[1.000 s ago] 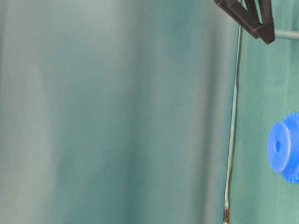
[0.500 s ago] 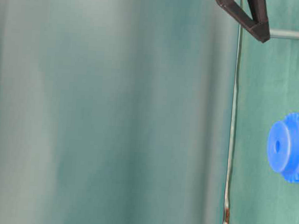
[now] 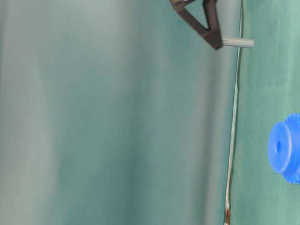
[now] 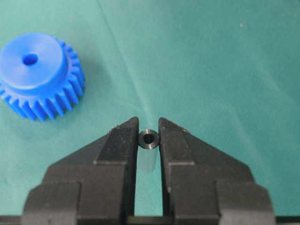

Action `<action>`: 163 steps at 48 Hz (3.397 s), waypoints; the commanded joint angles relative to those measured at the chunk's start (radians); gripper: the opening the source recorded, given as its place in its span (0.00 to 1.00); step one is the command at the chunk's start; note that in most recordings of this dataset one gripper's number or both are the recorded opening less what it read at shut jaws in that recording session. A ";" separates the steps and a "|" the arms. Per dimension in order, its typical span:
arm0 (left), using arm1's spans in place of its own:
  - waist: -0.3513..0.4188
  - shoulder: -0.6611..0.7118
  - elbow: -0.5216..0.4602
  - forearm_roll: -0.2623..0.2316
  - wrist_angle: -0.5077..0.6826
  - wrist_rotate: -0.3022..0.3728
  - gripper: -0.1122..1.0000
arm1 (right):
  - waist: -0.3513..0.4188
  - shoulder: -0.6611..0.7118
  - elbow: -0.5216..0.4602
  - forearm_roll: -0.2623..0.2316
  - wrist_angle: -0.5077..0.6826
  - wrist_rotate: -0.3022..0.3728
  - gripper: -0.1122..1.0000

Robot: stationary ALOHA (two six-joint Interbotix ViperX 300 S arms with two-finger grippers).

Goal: Insert the shaft placed at a random location into the center hole of the medium gear at another random location.
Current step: 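Lift the shaft and carry it left over the blue gear's hole, then align the held shaft above the gear's center hole with the right gripper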

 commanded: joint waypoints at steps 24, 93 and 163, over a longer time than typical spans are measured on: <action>0.000 0.006 -0.026 0.005 0.002 -0.015 0.10 | 0.054 0.003 -0.046 0.003 -0.017 0.005 0.22; -0.002 0.008 -0.025 0.003 0.008 -0.015 0.10 | 0.210 0.371 -0.413 0.021 -0.029 0.006 0.22; 0.000 0.006 -0.025 0.003 0.015 -0.017 0.10 | 0.222 0.367 -0.405 0.038 -0.041 0.005 0.22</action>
